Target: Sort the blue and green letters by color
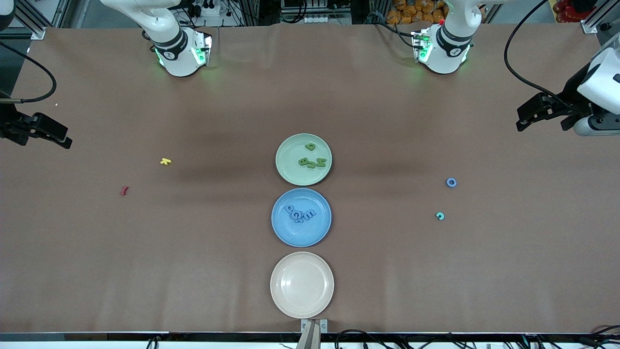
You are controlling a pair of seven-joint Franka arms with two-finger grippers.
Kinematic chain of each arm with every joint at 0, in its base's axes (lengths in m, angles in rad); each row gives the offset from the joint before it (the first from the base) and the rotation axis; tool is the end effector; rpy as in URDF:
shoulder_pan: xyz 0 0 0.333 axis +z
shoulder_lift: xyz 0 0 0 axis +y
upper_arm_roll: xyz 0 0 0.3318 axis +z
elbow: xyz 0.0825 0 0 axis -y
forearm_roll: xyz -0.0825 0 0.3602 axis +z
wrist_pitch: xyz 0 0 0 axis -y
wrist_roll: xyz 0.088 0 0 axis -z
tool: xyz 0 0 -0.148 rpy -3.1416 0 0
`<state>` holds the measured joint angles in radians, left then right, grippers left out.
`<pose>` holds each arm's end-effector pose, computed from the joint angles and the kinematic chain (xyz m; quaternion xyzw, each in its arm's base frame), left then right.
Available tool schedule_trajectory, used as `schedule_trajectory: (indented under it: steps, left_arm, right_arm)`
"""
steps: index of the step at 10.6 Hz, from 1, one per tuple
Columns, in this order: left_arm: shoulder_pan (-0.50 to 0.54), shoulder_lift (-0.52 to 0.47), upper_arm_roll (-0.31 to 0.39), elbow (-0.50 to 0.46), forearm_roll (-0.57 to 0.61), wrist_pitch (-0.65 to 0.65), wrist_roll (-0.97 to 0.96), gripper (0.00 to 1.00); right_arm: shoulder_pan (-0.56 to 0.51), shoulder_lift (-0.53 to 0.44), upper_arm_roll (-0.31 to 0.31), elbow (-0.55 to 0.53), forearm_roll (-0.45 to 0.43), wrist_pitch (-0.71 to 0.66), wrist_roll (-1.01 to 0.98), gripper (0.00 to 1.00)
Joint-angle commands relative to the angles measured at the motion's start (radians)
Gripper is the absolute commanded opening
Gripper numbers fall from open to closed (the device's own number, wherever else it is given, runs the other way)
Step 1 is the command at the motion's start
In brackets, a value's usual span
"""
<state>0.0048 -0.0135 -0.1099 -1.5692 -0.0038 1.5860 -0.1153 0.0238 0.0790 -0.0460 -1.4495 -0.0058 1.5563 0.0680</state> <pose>0.5264 -0.0565 0.6085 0.9999 0.0051 0.0149 0.0028 0.5567 -0.0121 0.6095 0.9989 -0.0451 0.0140 0.0044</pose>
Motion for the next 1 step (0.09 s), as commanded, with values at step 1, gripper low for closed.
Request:
schedule_trajectory:
  steps: [1]
  left_arm:
    - [0.006, -0.011, -0.007, -0.002, -0.005, -0.012, 0.019, 1.0]
  right_arm:
    - [0.001, -0.004, 0.003, 0.004, -0.014, -0.01, 0.004, 1.0]
